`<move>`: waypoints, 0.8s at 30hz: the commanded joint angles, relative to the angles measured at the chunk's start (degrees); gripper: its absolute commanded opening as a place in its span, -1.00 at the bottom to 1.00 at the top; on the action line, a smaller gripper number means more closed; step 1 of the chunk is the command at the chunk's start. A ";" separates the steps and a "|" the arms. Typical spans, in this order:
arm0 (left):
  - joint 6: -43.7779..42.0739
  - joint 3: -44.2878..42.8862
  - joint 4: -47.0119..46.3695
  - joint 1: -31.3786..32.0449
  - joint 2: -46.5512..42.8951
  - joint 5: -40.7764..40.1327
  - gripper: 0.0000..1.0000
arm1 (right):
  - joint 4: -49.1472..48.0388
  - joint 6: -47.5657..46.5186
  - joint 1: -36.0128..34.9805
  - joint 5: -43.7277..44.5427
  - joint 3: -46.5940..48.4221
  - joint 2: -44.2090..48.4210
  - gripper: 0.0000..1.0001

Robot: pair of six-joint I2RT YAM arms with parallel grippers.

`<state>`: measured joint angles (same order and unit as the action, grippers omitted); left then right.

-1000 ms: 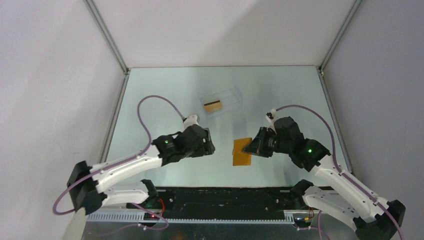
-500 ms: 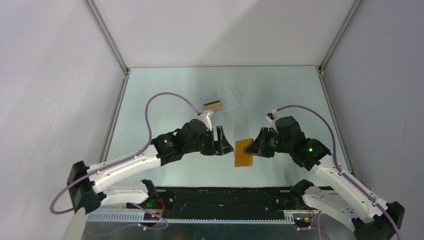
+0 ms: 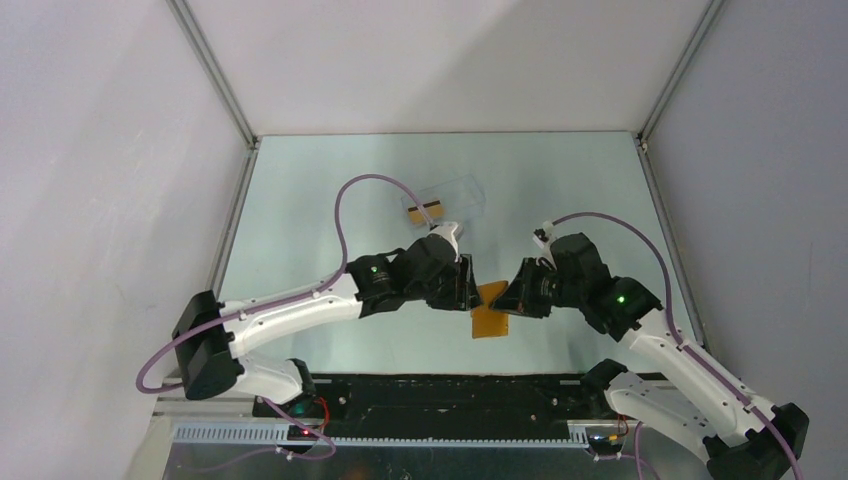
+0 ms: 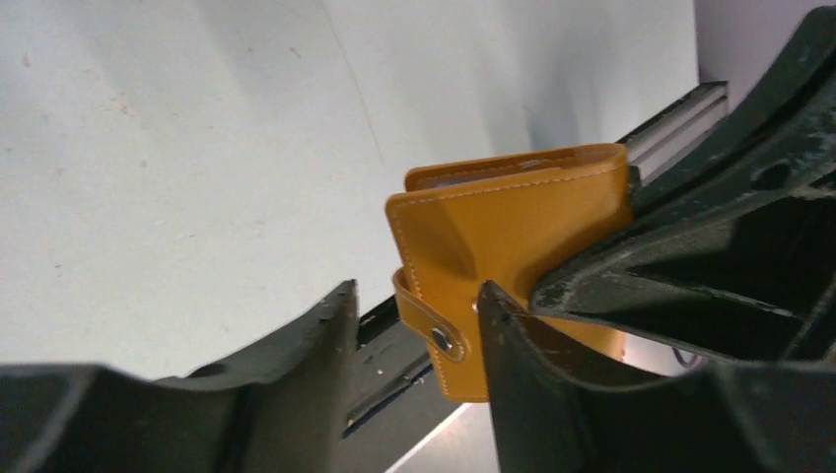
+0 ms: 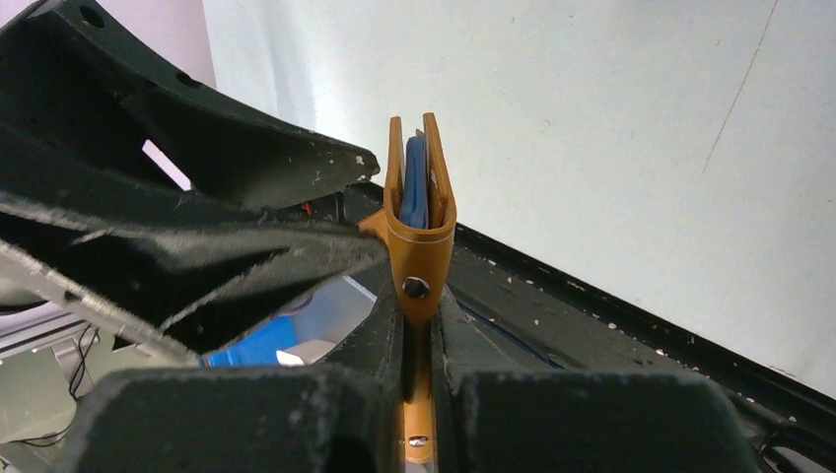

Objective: Put the credit cards into the card holder
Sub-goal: Open the card holder.

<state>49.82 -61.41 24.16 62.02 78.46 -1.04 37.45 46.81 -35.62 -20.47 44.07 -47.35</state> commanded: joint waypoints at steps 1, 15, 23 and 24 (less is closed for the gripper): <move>-0.86 -0.30 3.21 0.30 -1.63 -3.71 0.00 | -1.18 -0.70 0.61 -1.50 2.46 0.79 -1.00; 2.45 6.33 2.50 -0.23 -5.97 -1.00 -0.16 | -2.68 0.21 2.14 -3.94 2.50 1.01 -1.00; 2.21 7.27 -5.28 -0.29 -4.94 4.52 -0.05 | -3.46 1.21 2.80 -5.78 2.51 1.74 -1.00; 2.34 7.44 -5.85 -0.38 -4.77 4.76 -0.04 | -3.55 1.24 3.04 -6.15 2.46 1.91 -1.00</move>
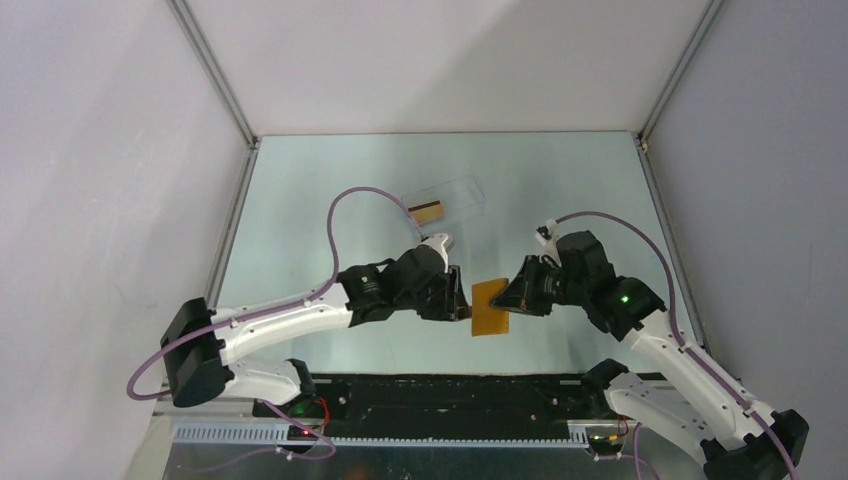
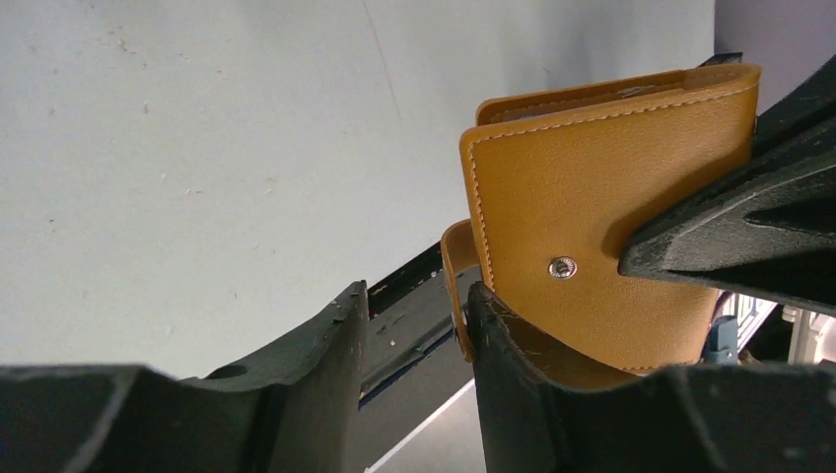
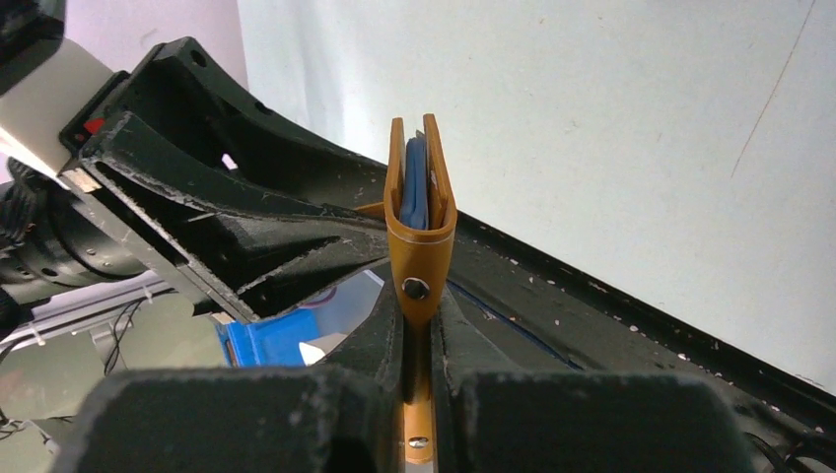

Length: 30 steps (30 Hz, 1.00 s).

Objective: Put the credit cards into the card holder
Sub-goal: Open the card holder.

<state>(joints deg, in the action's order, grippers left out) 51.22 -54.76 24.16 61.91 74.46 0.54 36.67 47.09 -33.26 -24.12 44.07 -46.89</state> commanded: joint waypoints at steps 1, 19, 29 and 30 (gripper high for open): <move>1.19 1.26 -6.77 -0.33 -0.74 3.47 -0.04 | -2.80 1.04 0.75 -2.64 2.49 1.50 -1.00; 2.34 7.82 -12.00 -2.99 -10.98 -0.32 -1.00 | -2.21 0.15 1.27 -3.50 2.49 1.58 -1.00; 2.25 12.37 -14.00 -6.23 -18.23 -0.23 -0.72 | -3.55 -0.17 1.35 -4.42 2.42 1.59 -0.96; 2.32 12.92 -14.81 -6.57 -18.37 0.41 -0.57 | -3.89 -0.12 1.35 -4.52 2.42 1.49 -0.96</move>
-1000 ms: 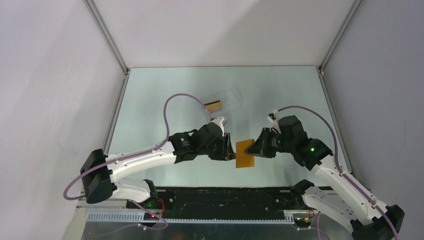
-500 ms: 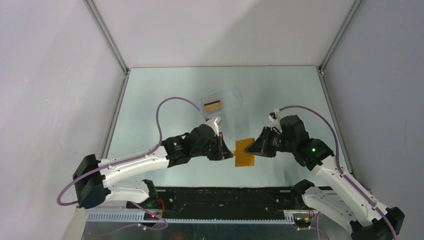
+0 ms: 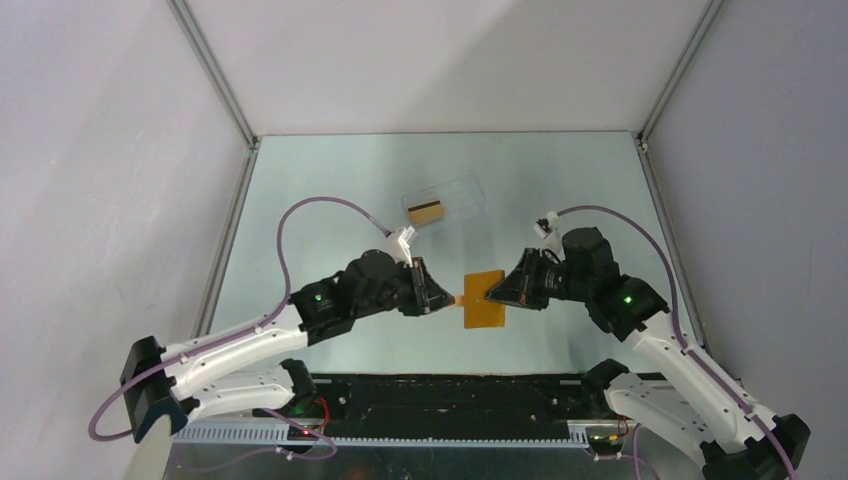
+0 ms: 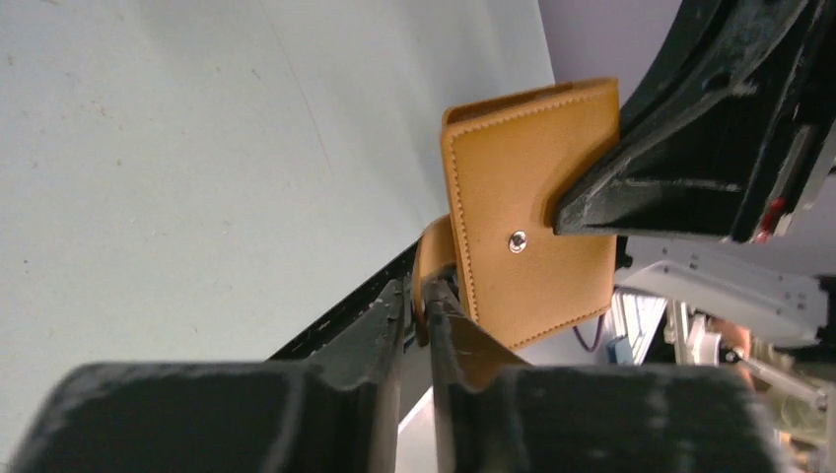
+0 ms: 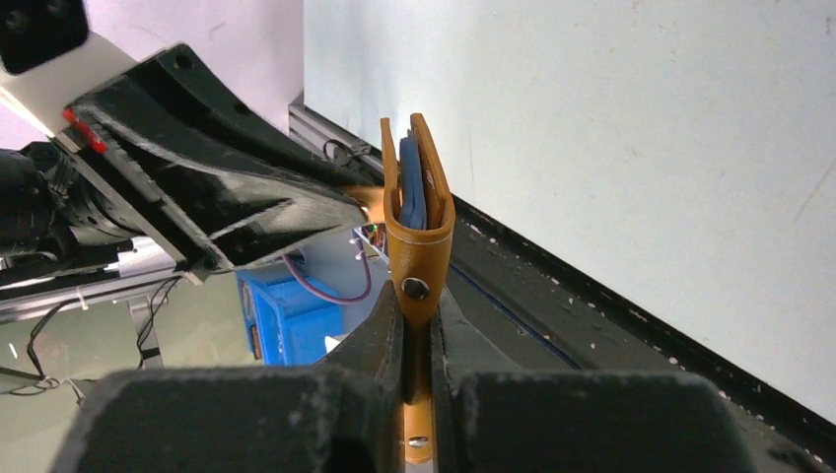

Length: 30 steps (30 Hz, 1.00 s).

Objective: Put the credit cards into the card holder
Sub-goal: Open the card holder.

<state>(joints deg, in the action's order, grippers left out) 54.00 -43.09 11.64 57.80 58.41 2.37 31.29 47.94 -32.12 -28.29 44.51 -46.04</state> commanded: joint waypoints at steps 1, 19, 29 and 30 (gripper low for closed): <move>-0.38 1.43 -2.83 -2.58 -2.24 -0.29 -0.33 | 1.36 -0.93 0.21 -0.66 1.98 0.58 -0.96; -0.05 1.55 -10.55 -2.96 3.72 7.76 -0.22 | 0.94 -0.84 0.77 -1.65 1.98 -0.09 -0.96; -0.23 1.11 -9.81 -2.95 2.67 6.14 -1.00 | 0.60 -1.64 0.83 -2.21 1.98 -0.90 -0.84; -0.92 0.70 -8.48 -2.95 2.71 5.93 -1.00 | 0.52 -1.76 0.83 -2.16 1.98 -1.07 -0.66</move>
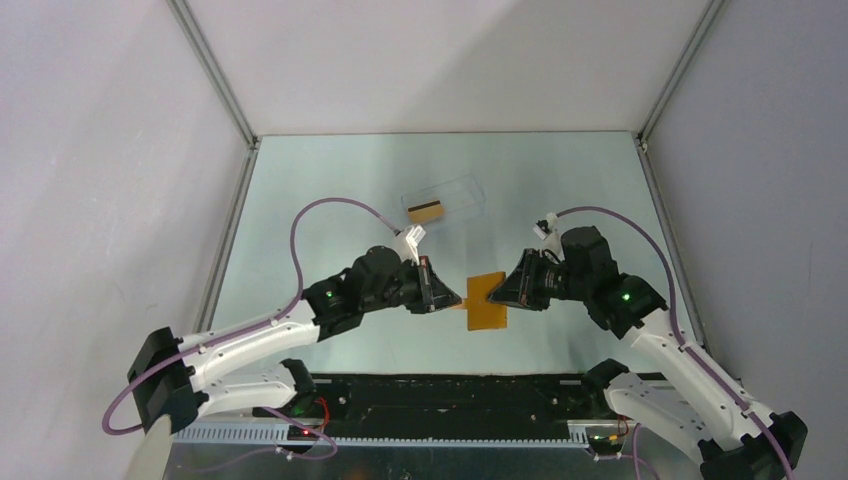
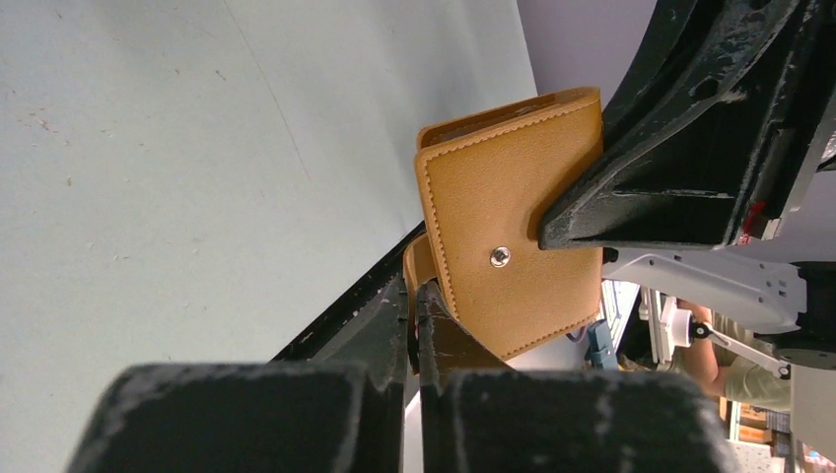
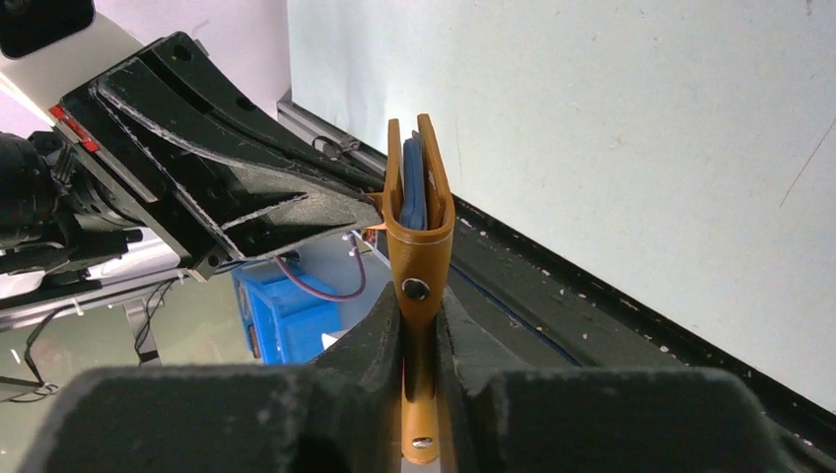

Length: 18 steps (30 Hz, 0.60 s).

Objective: Put the credit cards into the card holder
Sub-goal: Open the card holder.

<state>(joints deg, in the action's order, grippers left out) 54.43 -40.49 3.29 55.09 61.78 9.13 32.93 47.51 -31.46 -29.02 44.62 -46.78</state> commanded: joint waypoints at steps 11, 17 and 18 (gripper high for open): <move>-13.41 -12.09 23.73 -0.67 -6.96 -15.37 -1.00 | 2.55 -9.02 4.41 1.11 1.96 0.66 0.96; -25.08 -21.53 38.36 -0.65 -4.64 -13.05 -1.00 | 0.80 -14.03 7.52 -3.73 1.96 0.38 0.99; -26.22 -23.16 38.89 -0.65 -4.21 -10.59 -1.00 | -0.41 -15.10 7.54 -5.36 1.96 0.25 0.99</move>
<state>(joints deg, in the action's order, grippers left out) 38.17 -57.71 33.71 54.65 56.38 -4.16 35.24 37.82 -24.53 -29.45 44.64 -46.81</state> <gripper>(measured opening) 0.015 0.992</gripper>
